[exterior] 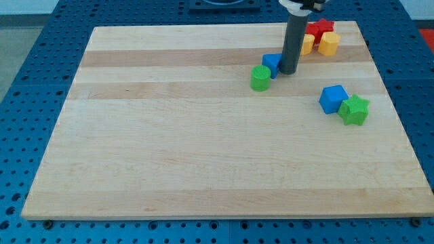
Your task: Place the blue triangle above the green circle
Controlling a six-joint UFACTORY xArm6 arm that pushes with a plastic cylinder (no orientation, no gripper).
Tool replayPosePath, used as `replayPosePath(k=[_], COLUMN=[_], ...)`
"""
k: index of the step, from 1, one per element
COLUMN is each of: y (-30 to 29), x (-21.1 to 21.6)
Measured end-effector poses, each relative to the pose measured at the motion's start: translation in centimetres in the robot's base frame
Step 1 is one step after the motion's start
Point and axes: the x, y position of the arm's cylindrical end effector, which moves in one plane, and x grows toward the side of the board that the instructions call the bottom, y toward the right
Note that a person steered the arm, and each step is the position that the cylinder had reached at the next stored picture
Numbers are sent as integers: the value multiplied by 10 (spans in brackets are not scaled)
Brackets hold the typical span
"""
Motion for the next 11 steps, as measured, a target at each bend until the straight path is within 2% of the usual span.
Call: replayPosePath(k=[2, 4, 8, 11], y=[-16, -46, -15, -46], x=[23, 6, -13, -43])
